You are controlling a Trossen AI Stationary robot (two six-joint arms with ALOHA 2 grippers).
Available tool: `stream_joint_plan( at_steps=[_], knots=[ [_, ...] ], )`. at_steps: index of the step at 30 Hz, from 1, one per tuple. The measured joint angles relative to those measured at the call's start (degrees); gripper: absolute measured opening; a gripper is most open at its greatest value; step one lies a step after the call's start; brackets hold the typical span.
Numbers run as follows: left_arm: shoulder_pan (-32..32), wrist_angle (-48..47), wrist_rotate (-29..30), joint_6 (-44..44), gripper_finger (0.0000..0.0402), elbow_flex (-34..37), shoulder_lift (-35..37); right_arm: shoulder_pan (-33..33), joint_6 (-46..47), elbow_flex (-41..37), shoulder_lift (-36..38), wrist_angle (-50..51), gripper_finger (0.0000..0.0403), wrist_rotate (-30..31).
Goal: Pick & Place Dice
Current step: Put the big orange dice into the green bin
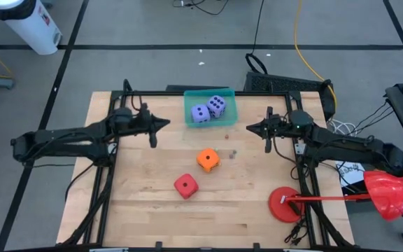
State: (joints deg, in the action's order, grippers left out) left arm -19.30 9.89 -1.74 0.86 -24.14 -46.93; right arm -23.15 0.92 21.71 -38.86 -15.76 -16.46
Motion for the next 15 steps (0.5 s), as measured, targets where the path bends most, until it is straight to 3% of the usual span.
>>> stream_joint_plan(
  at_steps=[6, 15],
  knots=[
    [-0.6, 7.2, -2.2, 4.6, 0.0003, 6.8, 2.1, 3.6, 2.3, 0.6, -6.1, -2.9, 0.0014, 12.8],
    [3.2, 11.8, -5.7, 5.7, 0.0022, 10.1, 2.1, 8.2, 2.9, 10.3, -21.4, 2.6, 0.0048, 13.5]
  ],
)
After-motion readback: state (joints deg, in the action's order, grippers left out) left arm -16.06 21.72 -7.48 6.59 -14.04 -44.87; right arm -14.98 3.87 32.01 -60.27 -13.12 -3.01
